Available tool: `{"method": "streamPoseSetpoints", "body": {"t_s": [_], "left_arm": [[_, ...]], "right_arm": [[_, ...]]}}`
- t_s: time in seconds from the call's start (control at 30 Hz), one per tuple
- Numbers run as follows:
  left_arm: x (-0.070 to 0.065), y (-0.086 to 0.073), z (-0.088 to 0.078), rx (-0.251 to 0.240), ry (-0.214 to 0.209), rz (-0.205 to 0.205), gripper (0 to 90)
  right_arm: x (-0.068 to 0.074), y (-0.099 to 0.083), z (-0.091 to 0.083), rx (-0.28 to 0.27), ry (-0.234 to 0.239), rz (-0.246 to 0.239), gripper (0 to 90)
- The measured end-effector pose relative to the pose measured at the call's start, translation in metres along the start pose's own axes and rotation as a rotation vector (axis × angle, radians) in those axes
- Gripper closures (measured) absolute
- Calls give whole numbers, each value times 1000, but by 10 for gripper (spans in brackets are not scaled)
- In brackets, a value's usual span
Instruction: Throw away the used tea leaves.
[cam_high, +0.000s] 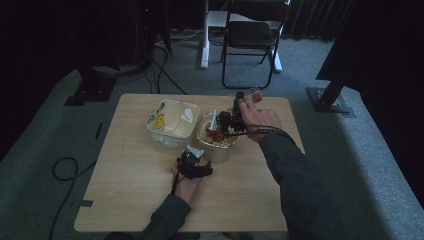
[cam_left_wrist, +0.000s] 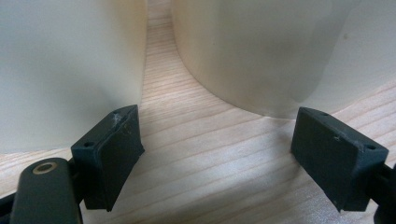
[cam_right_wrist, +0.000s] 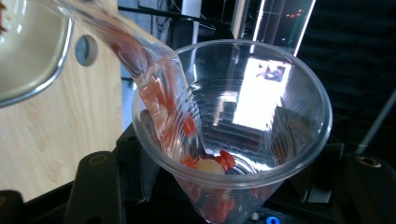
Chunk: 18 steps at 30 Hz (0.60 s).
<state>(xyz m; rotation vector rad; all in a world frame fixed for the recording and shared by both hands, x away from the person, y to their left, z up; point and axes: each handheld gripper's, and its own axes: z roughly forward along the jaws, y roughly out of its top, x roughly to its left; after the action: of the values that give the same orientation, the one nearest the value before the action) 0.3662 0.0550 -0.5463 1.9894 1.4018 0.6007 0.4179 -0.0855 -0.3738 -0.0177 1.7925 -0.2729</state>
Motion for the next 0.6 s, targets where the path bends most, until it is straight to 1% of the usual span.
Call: {"method": "streamPoseSetpoints", "body": {"t_s": [0.03, 0.07, 0.1, 0.17, 0.23, 0.3, 0.6], "left_arm": [[0, 0, 0, 0, 0, 0, 164], [0, 0, 0, 0, 0, 0, 165], [0, 0, 0, 0, 0, 0, 165], [0, 0, 0, 0, 0, 0, 165], [0, 0, 0, 0, 0, -1, 164], [0, 0, 0, 0, 0, -1, 165], [0, 0, 0, 0, 0, -1, 165]], "right_arm": [[1, 1, -1, 8, -9, -10, 353], [1, 1, -2, 5, -22, -32, 353], [2, 2, -3, 5, -25, -30, 354], [2, 3, -4, 5, -43, -46, 354], [1, 3, -4, 1, -41, -46, 354], [1, 3, -4, 2, -41, -36, 354], [0, 4, -5, -1, -47, -53, 354]]}}
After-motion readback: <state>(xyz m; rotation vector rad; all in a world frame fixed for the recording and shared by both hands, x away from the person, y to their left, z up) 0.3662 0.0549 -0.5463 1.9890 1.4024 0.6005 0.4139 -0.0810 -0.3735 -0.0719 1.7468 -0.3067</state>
